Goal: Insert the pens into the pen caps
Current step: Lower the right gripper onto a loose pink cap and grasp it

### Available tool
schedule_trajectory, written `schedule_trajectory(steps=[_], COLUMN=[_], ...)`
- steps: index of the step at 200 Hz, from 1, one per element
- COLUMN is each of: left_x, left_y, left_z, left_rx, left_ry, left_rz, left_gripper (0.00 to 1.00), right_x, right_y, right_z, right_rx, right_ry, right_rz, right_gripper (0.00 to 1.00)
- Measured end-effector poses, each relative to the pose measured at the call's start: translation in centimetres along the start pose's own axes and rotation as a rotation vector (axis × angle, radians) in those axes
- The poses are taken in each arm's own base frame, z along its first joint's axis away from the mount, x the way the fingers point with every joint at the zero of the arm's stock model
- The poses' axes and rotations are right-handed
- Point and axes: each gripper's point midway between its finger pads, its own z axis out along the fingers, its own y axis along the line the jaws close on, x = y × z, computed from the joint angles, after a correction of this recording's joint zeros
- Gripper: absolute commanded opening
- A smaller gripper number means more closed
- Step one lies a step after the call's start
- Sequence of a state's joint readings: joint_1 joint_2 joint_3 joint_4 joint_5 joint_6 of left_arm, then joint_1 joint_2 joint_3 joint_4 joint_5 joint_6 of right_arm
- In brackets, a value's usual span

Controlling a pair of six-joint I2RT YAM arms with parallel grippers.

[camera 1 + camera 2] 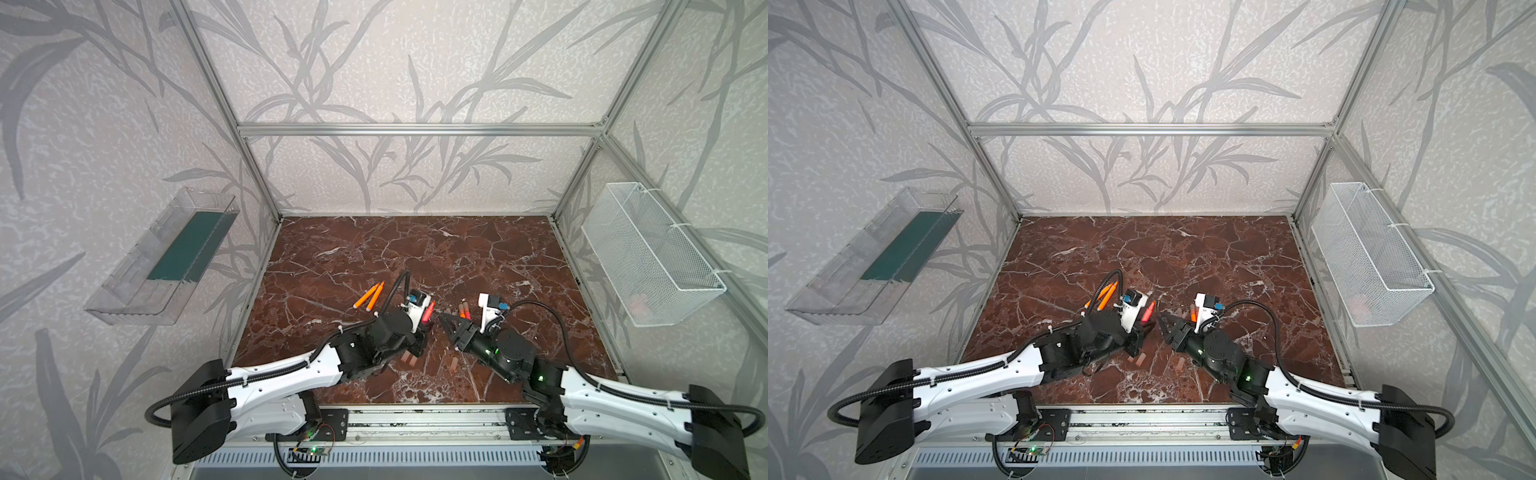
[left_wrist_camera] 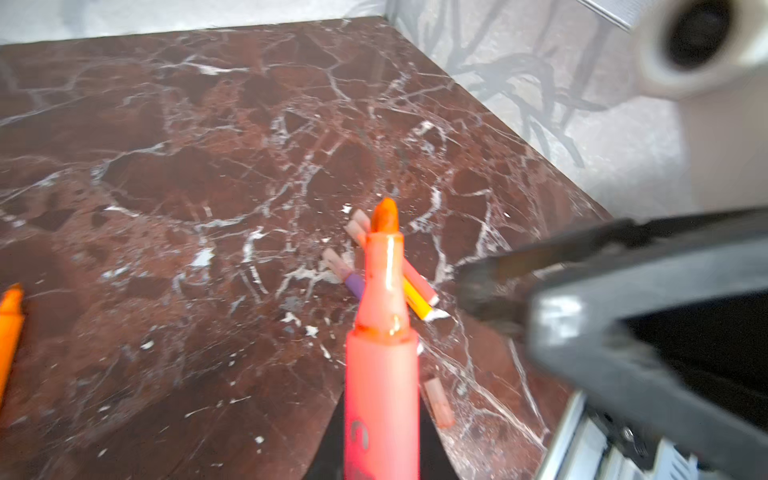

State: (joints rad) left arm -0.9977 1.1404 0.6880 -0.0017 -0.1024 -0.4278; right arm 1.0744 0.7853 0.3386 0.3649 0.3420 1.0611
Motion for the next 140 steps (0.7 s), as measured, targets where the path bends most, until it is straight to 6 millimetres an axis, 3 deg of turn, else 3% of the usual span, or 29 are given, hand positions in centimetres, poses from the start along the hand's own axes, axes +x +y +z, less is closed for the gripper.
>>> schedule_trajectory(steps=[15, 25, 47, 66, 80, 114, 140], left_x=[-2.1, -4.6, -9.5, -11.7, -11.2, -3.9, -3.0], left_y=[2.5, 3.4, 2.2, 1.7, 2.5, 6.6, 7.6], left_z=[-0.7, -1.6, -4.3, -6.3, -6.4, -2.7, -1.5], left_rx=[-0.091, -0.131, -0.102, -0.076, -0.091, -0.25, -0.298], left_ry=[0.013, -0.014, -0.109, -0.199, -0.256, -0.124, -0.104], left_rz=[-0.076, -0.124, -0.163, -0.145, -0.109, 0.086, 0.162], left_gripper=[0.0, 0.0, 0.0, 0.0, 0.0, 0.0, 0.0], right_x=[-0.8, -0.9, -0.3, 1.2, 2.6, 5.6, 7.1], right_y=[-0.8, -1.5, -3.6, -5.9, -7.5, -10.4, -12.0], right_z=[-1.3, -1.9, -2.7, -2.6, -2.3, -1.4, -1.0], right_rx=[0.058, 0.094, 0.181, 0.278, 0.356, 0.518, 0.591], right_ry=[-0.008, -0.003, 0.038, 0.112, 0.187, 0.36, 0.442], right_rz=[-0.044, -0.075, -0.145, -0.215, -0.267, -0.363, -0.401], right_gripper=[0.55, 0.54, 0.54, 0.53, 0.5, 0.45, 0.42])
